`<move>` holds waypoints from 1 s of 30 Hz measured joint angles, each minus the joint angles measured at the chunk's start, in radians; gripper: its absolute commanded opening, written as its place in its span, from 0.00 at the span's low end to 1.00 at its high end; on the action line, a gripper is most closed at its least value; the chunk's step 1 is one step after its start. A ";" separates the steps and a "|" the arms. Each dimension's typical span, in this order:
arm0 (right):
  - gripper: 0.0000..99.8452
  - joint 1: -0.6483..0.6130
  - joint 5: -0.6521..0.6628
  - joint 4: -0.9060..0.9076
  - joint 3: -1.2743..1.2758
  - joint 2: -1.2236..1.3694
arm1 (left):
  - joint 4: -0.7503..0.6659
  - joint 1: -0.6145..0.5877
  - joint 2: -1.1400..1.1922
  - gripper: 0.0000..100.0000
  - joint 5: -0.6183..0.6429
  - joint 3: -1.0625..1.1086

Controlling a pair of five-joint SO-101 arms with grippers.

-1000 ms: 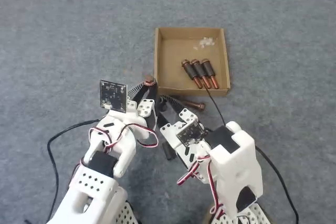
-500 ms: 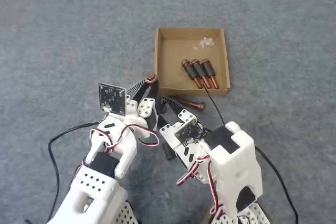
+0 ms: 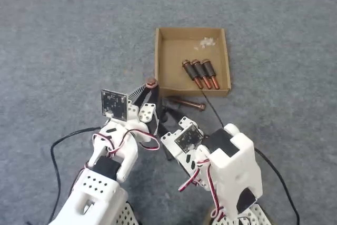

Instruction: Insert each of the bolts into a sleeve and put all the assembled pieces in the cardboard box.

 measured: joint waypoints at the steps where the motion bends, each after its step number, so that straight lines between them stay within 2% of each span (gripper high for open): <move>1: 0.01 -0.002 -0.002 0.000 0.002 -0.002 | 0.000 0.000 0.000 0.01 0.000 0.002; 30: 0.01 0.008 -0.072 -0.034 0.008 -0.009 | 0.003 0.038 0.000 0.01 -0.005 0.054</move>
